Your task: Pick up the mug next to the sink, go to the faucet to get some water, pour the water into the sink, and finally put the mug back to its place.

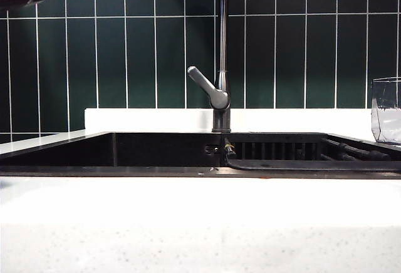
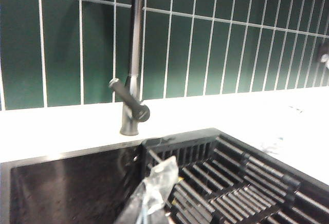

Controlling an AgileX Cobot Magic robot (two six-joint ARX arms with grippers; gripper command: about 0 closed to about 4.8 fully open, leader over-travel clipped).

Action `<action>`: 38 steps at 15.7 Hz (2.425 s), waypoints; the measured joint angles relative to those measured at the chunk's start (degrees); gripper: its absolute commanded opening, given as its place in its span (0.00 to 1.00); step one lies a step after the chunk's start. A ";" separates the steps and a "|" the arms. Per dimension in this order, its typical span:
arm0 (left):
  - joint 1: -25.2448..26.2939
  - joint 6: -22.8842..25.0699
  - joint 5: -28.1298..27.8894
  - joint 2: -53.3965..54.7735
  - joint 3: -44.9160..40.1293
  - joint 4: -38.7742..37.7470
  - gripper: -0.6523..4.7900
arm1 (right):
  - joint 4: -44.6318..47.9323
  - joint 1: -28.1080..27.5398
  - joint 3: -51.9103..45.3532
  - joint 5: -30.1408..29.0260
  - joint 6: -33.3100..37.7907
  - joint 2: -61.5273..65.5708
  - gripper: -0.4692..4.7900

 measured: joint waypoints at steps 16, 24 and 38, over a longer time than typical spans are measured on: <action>0.00 0.09 -0.24 -0.02 0.00 -7.56 0.11 | -4.68 -0.07 -2.38 0.70 -0.90 -0.04 0.08; 1.90 0.07 0.11 -3.89 0.00 -10.14 0.11 | -4.68 -0.07 -2.38 0.72 -0.90 -0.04 0.08; 39.56 -2.49 13.05 -21.29 0.04 -32.00 0.11 | -4.85 -0.07 -2.38 0.72 -0.90 -0.04 0.08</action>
